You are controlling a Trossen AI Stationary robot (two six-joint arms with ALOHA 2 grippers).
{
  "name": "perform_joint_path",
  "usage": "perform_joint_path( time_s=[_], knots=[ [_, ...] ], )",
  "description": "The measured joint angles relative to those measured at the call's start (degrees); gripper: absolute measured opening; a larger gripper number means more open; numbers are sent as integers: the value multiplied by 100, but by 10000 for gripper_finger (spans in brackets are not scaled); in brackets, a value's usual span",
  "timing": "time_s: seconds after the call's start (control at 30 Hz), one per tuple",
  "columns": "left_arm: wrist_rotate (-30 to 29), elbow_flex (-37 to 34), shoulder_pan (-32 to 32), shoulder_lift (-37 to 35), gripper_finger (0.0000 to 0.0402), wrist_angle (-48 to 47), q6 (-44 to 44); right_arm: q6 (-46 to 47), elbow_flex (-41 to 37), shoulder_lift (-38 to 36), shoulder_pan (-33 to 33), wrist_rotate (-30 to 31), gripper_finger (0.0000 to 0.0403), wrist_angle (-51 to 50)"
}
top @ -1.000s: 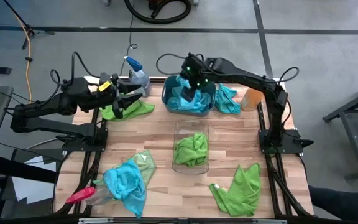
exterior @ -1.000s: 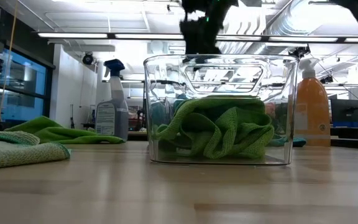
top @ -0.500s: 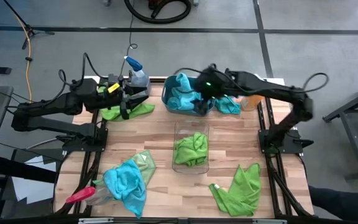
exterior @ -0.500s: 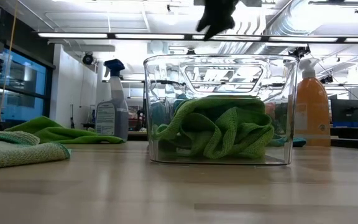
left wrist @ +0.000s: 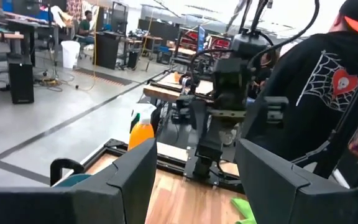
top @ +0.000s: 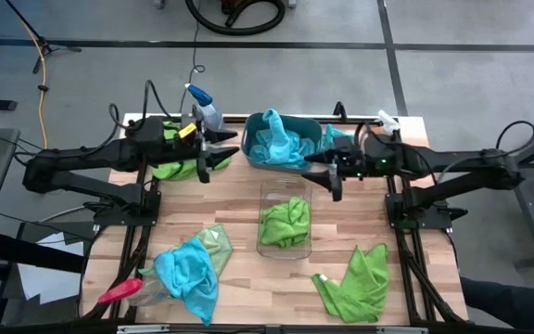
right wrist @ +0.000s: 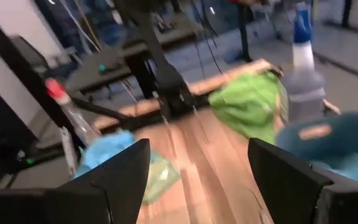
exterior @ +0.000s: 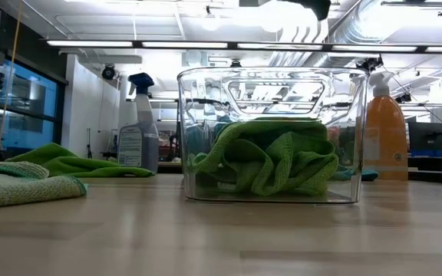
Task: Sort microfiber towel by color & place in baskets
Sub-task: Put the blue microfiber towel into the blue bin
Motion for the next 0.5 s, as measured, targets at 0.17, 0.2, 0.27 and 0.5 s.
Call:
perform_joint_path(
  time_s=[0.17, 0.2, 0.27, 0.5],
  knots=[
    [99, 0, 0, 67, 206, -9, -280, -66, -73, -110, 34, 12, 268, 173],
    [105, 0, -13, 62, 206, -3, -407, -68, -76, -101, 33, 12, 268, 159],
    [100, 29, -111, 64, 205, -68, -597, -71, -79, -71, 32, 12, 268, 168],
    [57, 1096, -1068, 476, 192, -2566, -619, -78, -79, -14, 32, 10, 268, 133]
  ],
)
